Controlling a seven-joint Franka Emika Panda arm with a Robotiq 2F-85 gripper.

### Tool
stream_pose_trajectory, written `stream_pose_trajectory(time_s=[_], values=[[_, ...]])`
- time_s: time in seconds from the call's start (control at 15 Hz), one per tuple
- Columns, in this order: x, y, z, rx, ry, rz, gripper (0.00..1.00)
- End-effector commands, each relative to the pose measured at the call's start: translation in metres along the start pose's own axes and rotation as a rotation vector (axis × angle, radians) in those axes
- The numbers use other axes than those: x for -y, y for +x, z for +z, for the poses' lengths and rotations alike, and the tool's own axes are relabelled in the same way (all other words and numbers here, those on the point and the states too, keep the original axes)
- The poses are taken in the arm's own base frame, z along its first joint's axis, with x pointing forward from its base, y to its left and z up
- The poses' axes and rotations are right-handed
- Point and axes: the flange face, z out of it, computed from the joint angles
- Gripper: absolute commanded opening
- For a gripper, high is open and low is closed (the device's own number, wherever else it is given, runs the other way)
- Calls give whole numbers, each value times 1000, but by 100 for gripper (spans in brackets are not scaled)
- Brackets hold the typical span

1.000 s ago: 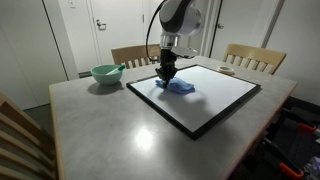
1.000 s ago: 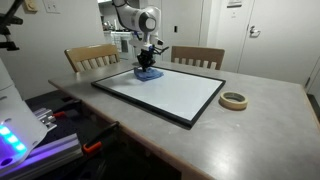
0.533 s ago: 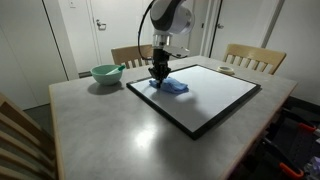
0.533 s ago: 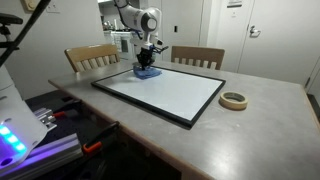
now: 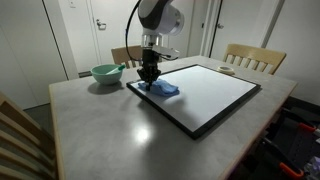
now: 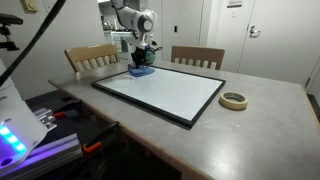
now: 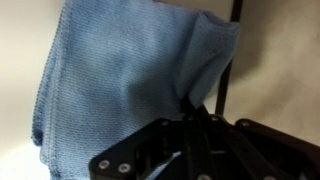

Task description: Use the blue cloth to wipe the board

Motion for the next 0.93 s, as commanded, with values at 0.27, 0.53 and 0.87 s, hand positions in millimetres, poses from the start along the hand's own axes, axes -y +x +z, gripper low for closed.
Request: stream_pose_trajectory(time_s=[0.27,0.53,0.87], values=[[40,11,14,9,41,-28,1],[50,6,9,10,-30,29,1],[66,-6,-1,-3,-119,145,1]])
